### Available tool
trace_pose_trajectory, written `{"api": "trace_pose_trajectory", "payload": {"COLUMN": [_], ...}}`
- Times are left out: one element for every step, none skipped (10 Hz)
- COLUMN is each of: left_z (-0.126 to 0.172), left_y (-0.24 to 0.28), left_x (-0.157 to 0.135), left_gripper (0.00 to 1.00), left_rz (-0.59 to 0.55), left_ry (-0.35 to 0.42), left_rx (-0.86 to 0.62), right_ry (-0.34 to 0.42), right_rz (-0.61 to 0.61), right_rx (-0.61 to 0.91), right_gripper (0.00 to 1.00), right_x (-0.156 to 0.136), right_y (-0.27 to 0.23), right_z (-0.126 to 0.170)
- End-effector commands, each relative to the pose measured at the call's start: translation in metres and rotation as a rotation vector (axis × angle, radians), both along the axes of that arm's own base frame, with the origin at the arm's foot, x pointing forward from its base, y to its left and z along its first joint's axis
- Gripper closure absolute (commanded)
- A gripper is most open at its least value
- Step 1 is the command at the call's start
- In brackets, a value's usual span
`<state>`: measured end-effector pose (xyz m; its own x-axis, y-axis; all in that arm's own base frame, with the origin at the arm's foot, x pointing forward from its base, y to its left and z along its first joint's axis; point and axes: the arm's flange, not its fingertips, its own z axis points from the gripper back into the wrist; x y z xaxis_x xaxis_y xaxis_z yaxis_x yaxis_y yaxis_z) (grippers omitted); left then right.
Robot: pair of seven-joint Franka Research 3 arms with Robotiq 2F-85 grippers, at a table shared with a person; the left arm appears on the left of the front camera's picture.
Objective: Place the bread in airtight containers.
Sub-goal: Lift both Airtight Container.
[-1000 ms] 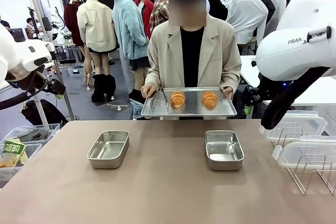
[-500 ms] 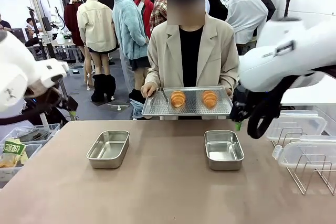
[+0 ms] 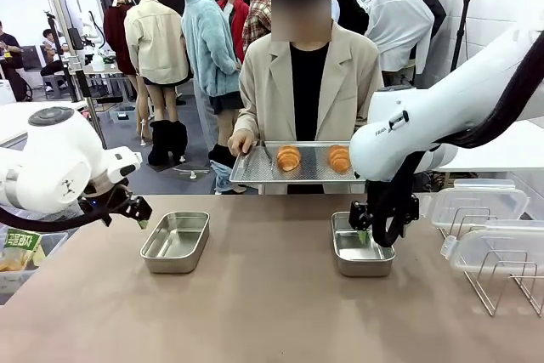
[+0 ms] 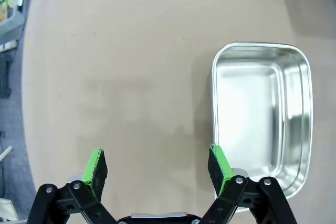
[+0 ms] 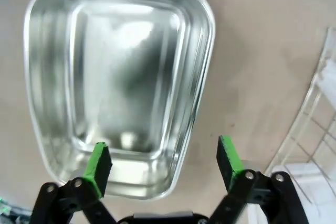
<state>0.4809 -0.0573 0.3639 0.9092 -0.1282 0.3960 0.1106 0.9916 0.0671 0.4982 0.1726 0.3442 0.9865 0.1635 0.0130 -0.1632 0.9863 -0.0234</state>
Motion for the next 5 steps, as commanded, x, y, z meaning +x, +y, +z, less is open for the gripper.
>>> {"api": "trace_pose_trajectory", "payload": {"left_z": [0.008,0.0,-0.005,-0.011,-0.022], "left_y": [-0.007,0.0,-0.005,-0.015,-0.022], "left_x": [0.004,0.0,0.003,0.002,0.008], "left_gripper": [0.0,0.0,0.0,0.0,0.0], "left_rz": [-0.046,0.0,-0.015,-0.068,-0.072], "left_ry": [-0.026,0.0,-0.003,0.003,0.037], "left_rx": [-0.022,0.0,-0.004,0.013,0.011], "right_ry": [-0.022,0.0,0.0,0.001,0.006], "right_rz": [-0.042,0.0,0.0,-0.008,-0.01], "right_rx": [-0.037,0.0,0.0,-0.012,0.015], "right_gripper": [0.0,0.0,0.0,0.0,0.0], "right_x": [0.009,0.0,0.0,0.005,0.01], "right_y": [-0.002,0.0,0.0,-0.002,-0.002], "right_z": [-0.006,0.0,0.0,-0.005,-0.008]}}
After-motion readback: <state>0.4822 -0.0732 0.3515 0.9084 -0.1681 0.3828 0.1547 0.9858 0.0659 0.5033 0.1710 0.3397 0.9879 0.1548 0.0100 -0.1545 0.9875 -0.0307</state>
